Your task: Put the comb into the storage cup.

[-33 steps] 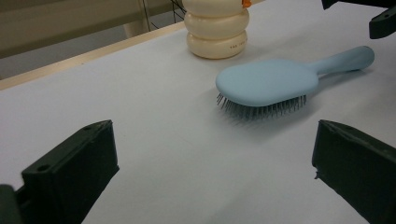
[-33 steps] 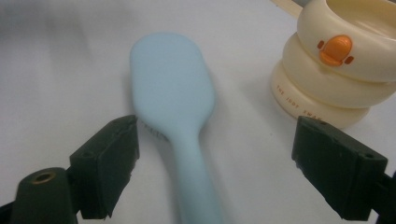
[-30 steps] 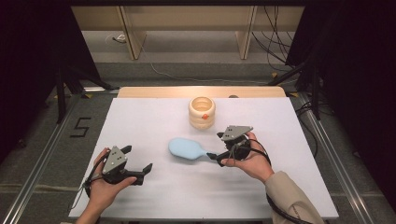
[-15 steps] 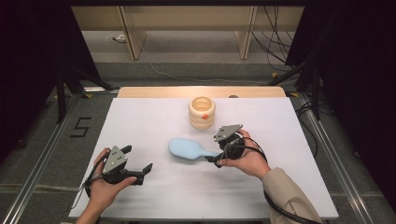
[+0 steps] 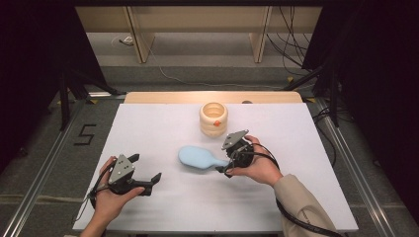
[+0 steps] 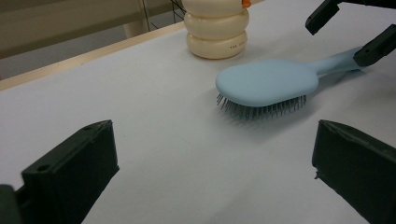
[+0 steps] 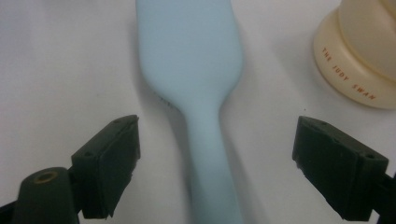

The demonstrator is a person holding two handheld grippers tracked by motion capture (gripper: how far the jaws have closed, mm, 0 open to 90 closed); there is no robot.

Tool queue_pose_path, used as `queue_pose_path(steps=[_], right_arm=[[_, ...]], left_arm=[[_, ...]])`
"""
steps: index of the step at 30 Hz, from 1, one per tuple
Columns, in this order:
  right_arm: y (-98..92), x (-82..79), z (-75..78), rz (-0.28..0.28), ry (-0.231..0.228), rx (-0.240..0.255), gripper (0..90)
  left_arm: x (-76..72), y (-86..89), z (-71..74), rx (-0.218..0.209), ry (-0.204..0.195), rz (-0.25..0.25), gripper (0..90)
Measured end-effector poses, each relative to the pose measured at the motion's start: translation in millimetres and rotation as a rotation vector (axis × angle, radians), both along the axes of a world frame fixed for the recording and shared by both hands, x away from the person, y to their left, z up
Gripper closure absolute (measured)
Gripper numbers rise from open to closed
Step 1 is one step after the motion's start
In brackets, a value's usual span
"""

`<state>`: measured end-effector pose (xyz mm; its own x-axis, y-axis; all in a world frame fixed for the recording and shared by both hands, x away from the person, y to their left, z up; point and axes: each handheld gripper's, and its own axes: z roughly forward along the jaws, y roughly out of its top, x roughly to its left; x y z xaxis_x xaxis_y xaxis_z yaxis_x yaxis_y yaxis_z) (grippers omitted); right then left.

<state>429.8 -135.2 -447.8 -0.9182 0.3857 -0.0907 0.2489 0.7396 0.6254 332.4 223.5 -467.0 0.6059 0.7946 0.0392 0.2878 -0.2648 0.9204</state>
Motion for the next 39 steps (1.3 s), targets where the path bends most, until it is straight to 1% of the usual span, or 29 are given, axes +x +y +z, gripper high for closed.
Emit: queue_pose_path(steps=[2,3,6,14,23,27,28,33,39], right_arm=[[2.0,0.4,-0.7,0.002,0.004,-0.027,16.3],[2.8,0.6,-0.9,0.007,0.007,-0.033,16.3],[5.5,0.9,-1.6,0.012,0.020,-0.043,16.2],[10.8,2.4,-1.4,0.020,0.033,-0.057,16.3],[17.2,5.6,-1.6,0.034,0.050,-0.086,16.6],[19.3,6.4,-3.1,0.040,0.062,-0.103,16.9],[20.4,6.3,-4.0,0.037,0.068,-0.116,17.4],[23.0,7.1,-5.0,0.041,0.073,-0.136,18.2],[25.0,8.5,-5.6,0.038,0.074,-0.143,19.3]], left_arm=[[0.0,0.0,0.0,-0.001,0.000,0.000,0.0],[0.0,0.2,0.0,-0.001,0.000,0.000,0.0],[0.1,0.1,-0.1,-0.002,0.000,0.001,0.0],[0.0,0.0,0.0,-0.001,-0.001,0.000,0.0],[0.1,0.2,-0.2,-0.003,-0.001,0.002,0.0],[0.1,0.1,-0.1,-0.004,-0.002,0.000,0.0],[0.1,0.1,-0.1,-0.003,-0.001,0.001,0.0],[0.1,0.1,-0.1,-0.003,-0.001,0.000,0.0],[0.2,0.2,-0.1,-0.005,-0.001,0.000,0.0]])
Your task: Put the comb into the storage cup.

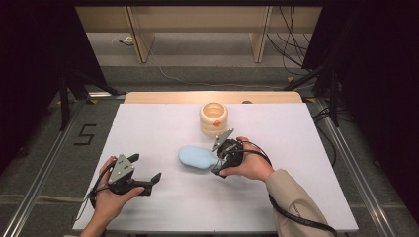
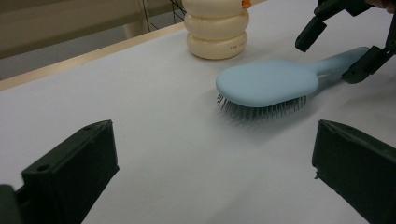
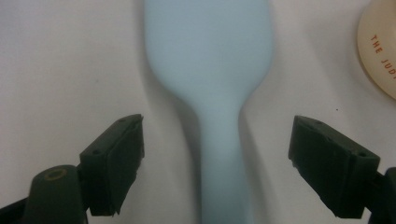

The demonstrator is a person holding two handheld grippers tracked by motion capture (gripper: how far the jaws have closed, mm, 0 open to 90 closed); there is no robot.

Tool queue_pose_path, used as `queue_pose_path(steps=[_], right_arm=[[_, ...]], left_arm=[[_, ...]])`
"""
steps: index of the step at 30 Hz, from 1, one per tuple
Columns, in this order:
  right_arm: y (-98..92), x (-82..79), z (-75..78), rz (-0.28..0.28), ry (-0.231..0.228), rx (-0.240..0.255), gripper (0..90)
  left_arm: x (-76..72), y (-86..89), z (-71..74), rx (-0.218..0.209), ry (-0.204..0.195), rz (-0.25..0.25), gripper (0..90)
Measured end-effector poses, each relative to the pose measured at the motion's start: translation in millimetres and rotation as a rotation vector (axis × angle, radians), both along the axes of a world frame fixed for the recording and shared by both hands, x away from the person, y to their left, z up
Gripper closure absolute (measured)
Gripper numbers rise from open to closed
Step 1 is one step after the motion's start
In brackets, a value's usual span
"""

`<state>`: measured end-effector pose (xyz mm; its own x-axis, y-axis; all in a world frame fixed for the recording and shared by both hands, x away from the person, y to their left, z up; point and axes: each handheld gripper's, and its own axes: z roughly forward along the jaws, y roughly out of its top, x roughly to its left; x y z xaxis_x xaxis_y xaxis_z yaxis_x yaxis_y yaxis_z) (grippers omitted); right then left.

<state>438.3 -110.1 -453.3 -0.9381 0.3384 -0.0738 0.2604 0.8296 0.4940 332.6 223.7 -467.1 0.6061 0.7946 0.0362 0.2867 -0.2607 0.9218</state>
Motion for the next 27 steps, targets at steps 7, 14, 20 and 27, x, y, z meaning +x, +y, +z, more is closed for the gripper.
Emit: queue_pose_path(steps=[7,14,20,27], right_arm=[[1.9,1.6,-1.7,0.003,0.006,-0.012,20.0],[4.0,2.6,-2.1,0.003,0.007,-0.022,21.5],[5.7,3.1,-3.8,0.009,0.014,-0.036,22.5],[7.3,4.5,-5.1,0.009,0.020,-0.060,26.5]], left_arm=[[0.0,0.1,0.1,0.000,-0.001,0.001,0.0],[-0.1,0.1,0.2,0.000,-0.001,0.000,0.0],[-0.1,0.0,0.3,0.001,-0.001,0.000,0.0],[0.0,0.1,0.2,0.000,-0.002,0.000,0.0]])
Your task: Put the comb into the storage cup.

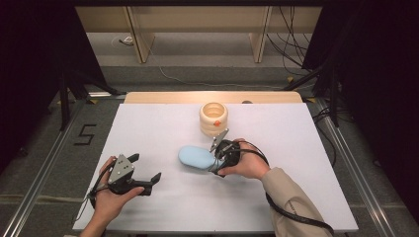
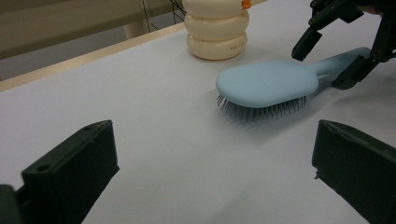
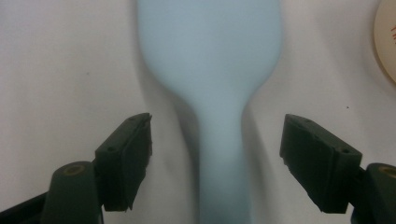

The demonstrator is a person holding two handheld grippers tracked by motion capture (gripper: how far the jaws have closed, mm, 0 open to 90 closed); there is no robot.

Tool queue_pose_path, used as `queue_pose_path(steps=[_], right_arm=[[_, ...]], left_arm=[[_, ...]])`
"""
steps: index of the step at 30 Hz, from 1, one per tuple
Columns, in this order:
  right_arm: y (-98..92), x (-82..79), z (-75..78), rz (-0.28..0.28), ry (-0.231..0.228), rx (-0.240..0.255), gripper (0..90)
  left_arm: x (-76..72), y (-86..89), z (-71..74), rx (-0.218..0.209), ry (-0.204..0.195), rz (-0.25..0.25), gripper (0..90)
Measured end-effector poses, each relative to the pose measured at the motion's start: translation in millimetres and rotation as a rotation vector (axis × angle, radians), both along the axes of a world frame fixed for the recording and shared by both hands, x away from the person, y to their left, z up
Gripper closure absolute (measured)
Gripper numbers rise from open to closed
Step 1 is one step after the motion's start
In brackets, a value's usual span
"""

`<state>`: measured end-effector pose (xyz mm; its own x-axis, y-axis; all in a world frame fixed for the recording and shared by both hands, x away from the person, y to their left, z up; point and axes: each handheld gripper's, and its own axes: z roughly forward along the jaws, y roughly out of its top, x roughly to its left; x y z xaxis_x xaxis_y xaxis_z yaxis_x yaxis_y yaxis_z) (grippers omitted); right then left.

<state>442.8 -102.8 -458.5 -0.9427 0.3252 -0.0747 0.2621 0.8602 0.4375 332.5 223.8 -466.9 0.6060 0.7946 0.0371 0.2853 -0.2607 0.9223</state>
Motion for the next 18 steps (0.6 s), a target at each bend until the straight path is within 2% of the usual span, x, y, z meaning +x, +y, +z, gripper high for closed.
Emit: queue_pose_path(steps=[5,9,12,18], right_arm=[[1.4,0.9,-1.0,-0.004,0.002,-0.017,29.4],[2.2,2.0,-2.2,0.013,-0.008,-0.032,31.6],[4.0,1.2,-2.3,-0.002,0.002,-0.037,33.7],[5.1,2.1,-2.3,0.007,0.004,-0.056,35.8]], left_arm=[[0.0,0.0,0.0,0.000,0.000,0.000,0.0],[0.0,0.1,0.1,0.000,0.000,0.000,0.0],[0.0,0.0,0.1,0.000,0.000,-0.001,0.0],[0.0,0.0,0.0,-0.001,0.000,0.000,0.0]])
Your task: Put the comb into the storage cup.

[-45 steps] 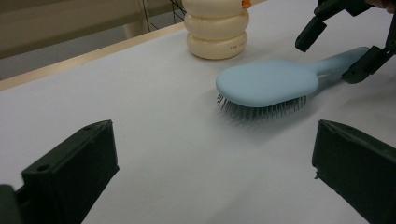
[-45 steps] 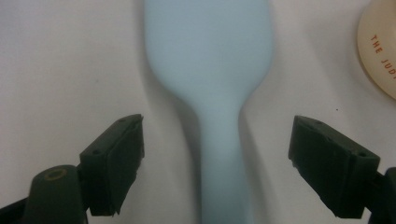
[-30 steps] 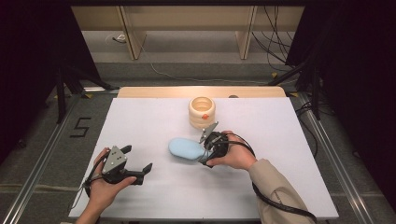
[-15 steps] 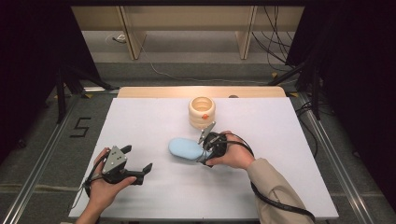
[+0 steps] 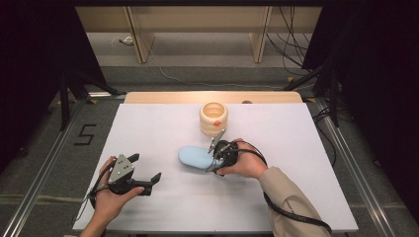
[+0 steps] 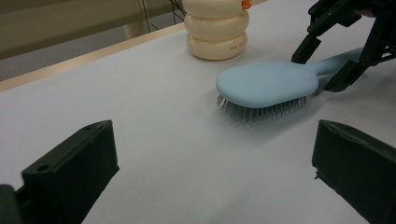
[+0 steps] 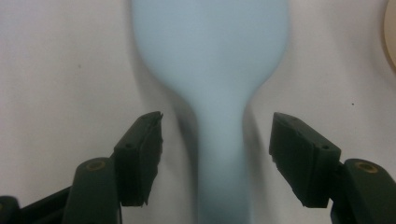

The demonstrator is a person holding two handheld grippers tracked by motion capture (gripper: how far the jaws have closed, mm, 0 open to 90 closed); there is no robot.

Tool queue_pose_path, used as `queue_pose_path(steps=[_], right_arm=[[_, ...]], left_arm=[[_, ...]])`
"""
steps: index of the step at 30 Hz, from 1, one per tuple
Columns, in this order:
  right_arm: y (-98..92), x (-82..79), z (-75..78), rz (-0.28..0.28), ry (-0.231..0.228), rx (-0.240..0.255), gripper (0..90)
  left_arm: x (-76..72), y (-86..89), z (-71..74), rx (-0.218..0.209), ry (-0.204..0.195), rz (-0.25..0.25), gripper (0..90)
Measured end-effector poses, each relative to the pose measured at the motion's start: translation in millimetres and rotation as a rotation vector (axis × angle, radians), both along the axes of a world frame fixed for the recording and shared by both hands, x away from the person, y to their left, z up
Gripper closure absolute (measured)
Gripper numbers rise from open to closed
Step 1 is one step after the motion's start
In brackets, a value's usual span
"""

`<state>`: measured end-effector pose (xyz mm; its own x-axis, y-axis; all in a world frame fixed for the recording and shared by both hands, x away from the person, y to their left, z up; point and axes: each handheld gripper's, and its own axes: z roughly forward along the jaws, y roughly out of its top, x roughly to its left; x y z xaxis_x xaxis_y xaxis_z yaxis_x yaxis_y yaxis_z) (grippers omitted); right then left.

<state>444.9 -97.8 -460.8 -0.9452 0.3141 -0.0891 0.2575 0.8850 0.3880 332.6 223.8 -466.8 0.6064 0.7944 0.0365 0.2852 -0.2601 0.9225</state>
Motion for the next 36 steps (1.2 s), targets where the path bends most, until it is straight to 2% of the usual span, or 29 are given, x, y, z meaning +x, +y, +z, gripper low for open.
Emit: queue_pose_path(steps=[17,27,29,36], right_arm=[[4.6,2.1,-1.8,0.023,0.011,-0.031,45.4],[7.0,0.9,-0.9,-0.001,0.031,-0.043,51.0],[6.8,2.4,-1.8,0.023,0.025,-0.044,52.7],[8.5,1.7,-2.1,0.019,0.038,-0.049,55.2]], left_arm=[[0.0,0.1,0.1,0.000,-0.001,0.000,0.0],[0.0,0.1,0.0,0.000,-0.001,-0.001,0.0],[0.0,0.1,0.1,0.001,-0.001,-0.001,0.0],[-0.1,0.1,0.1,0.001,-0.001,-0.001,0.0]])
